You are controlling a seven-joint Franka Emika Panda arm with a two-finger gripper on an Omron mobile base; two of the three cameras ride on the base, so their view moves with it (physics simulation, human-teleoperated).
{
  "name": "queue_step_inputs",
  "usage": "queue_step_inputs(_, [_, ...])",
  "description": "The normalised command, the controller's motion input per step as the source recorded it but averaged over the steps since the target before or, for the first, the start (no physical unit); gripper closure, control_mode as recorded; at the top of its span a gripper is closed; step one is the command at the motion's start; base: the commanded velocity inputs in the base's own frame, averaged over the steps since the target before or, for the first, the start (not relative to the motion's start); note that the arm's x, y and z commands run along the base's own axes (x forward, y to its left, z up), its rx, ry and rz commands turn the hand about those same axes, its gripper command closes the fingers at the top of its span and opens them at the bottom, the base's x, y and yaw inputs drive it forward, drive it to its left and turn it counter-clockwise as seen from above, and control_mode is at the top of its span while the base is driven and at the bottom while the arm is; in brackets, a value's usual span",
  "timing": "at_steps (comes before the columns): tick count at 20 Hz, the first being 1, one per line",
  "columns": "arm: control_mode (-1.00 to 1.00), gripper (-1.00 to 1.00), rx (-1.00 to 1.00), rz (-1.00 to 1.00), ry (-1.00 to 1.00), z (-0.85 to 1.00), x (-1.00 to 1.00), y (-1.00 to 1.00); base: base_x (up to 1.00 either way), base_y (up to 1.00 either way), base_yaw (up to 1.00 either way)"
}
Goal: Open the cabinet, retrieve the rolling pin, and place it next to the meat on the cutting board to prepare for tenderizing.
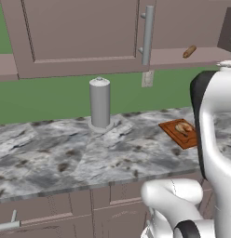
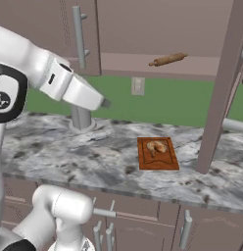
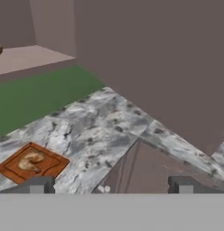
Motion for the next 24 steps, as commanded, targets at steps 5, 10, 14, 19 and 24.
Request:
queue_step_inputs(5, [-1.00, -1.00, 0.17, 0.26, -0.01, 0.00, 0.44, 0.11, 0.00, 0.00, 0.00])
queue_step_inputs(10, [-1.00, -1.00, 0.11, 0.26, -0.12, 0.00, 0.50, 0.00, 0.00, 0.00, 0.00])
queue_step_inputs(14, [-1.00, -1.00, 0.08, 0.20, -0.15, 0.00, 0.61, 0.00, 0.00, 0.00, 0.00])
queue_step_inputs(19, [-1.00, -1.00, 0.05, 0.16, -0.05, 0.00, 0.81, 0.00, 0.00, 0.00, 0.00])
queue_step_inputs(24, [-1.00, -1.00, 0.01, 0.10, 0.00, 0.00, 0.89, 0.00, 0.00, 0.00, 0.00])
